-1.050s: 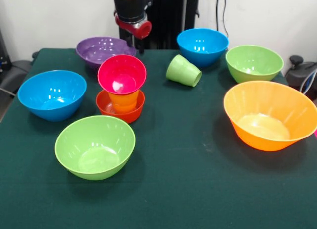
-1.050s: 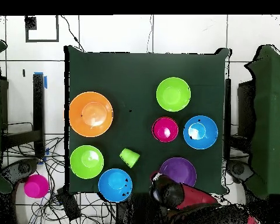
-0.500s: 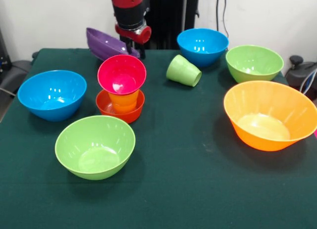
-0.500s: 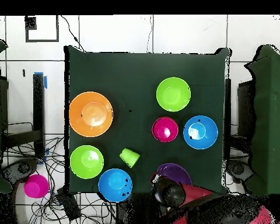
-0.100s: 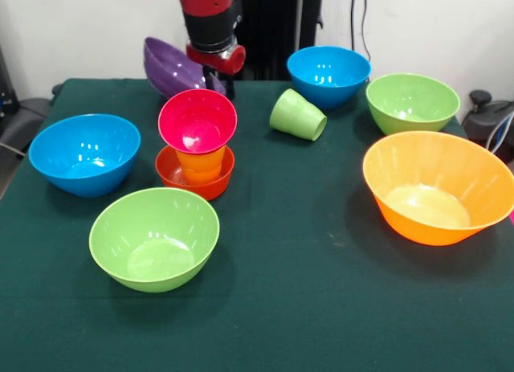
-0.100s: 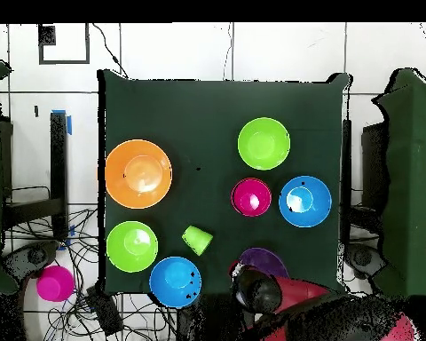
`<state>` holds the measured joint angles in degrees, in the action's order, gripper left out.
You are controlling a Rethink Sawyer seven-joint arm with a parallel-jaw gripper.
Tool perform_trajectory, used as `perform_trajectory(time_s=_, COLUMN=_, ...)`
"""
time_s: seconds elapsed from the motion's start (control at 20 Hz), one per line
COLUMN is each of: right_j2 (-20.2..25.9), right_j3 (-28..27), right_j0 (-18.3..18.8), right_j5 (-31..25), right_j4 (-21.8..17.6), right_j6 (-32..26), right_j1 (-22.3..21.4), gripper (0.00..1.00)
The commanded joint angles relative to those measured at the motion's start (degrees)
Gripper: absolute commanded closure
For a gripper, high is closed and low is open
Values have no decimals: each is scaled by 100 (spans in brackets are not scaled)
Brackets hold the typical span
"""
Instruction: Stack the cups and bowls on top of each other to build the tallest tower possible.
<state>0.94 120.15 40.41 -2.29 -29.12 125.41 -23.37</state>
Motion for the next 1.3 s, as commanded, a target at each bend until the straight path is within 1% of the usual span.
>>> perform_trajectory(time_s=0.05, right_j2=516, right_j3=-1090, right_j0=-194, right_j5=-240, right_j4=-343, right_j6=-315, right_j1=-52, gripper=100)
perform_trajectory(time_s=0.1, right_j2=420, right_j3=-1147, right_j0=-279, right_j5=-316, right_j4=-320, right_j6=-298, right_j1=-72, gripper=100)
perform_trajectory(time_s=0.2, right_j2=257, right_j3=-1301, right_j0=-434, right_j5=-340, right_j4=-432, right_j6=-360, right_j1=-129, gripper=100)
perform_trajectory(time_s=0.3, right_j2=320, right_j3=-1319, right_j0=-337, right_j5=-494, right_j4=-341, right_j6=-325, right_j1=-191, gripper=100)
perform_trajectory(time_s=0.4, right_j2=510, right_j3=-1336, right_j0=-160, right_j5=-797, right_j4=-336, right_j6=-492, right_j1=-253, gripper=100)
perform_trajectory(time_s=0.55, right_j2=582, right_j3=-1325, right_j0=-82, right_j5=-999, right_j4=-325, right_j6=-566, right_j1=-368, gripper=100)
perform_trajectory(time_s=0.7, right_j2=535, right_j3=-1250, right_j0=-51, right_j5=-1057, right_j4=-153, right_j6=-336, right_j1=-474, gripper=100)
perform_trajectory(time_s=0.8, right_j2=547, right_j3=-1270, right_j0=-44, right_j5=-1172, right_j4=-188, right_j6=-387, right_j1=-526, gripper=100)
perform_trajectory(time_s=0.95, right_j2=721, right_j3=-1244, right_j0=73, right_j5=-1328, right_j4=-226, right_j6=-512, right_j1=-515, gripper=100)
perform_trajectory(time_s=1.15, right_j2=813, right_j3=-1242, right_j0=105, right_j5=-1284, right_j4=-396, right_j6=-609, right_j1=-530, gripper=100)
perform_trajectory(time_s=1.2, right_j2=809, right_j3=-1239, right_j0=99, right_j5=-1164, right_j4=-470, right_j6=-540, right_j1=-532, gripper=0)
perform_trajectory(time_s=1.3, right_j2=857, right_j3=-1257, right_j0=120, right_j5=-1213, right_j4=-557, right_j6=-672, right_j1=-571, gripper=0)
